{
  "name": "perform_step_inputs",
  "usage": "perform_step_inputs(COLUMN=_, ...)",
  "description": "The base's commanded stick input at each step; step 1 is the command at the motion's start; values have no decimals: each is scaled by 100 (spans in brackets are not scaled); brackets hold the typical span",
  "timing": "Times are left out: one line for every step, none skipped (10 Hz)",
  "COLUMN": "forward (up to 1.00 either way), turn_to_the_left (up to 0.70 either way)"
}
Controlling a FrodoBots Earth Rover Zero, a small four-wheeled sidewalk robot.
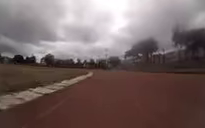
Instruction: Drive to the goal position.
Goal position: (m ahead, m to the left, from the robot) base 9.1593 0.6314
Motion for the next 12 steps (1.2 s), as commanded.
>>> perform_step_inputs(forward=100, turn_to_the_left=0)
perform_step_inputs(forward=100, turn_to_the_left=0)
perform_step_inputs(forward=100, turn_to_the_left=0)
perform_step_inputs(forward=100, turn_to_the_left=0)
perform_step_inputs(forward=100, turn_to_the_left=0)
perform_step_inputs(forward=100, turn_to_the_left=0)
perform_step_inputs(forward=100, turn_to_the_left=0)
perform_step_inputs(forward=100, turn_to_the_left=0)
perform_step_inputs(forward=100, turn_to_the_left=0)
perform_step_inputs(forward=100, turn_to_the_left=0)
perform_step_inputs(forward=100, turn_to_the_left=0)
perform_step_inputs(forward=100, turn_to_the_left=0)
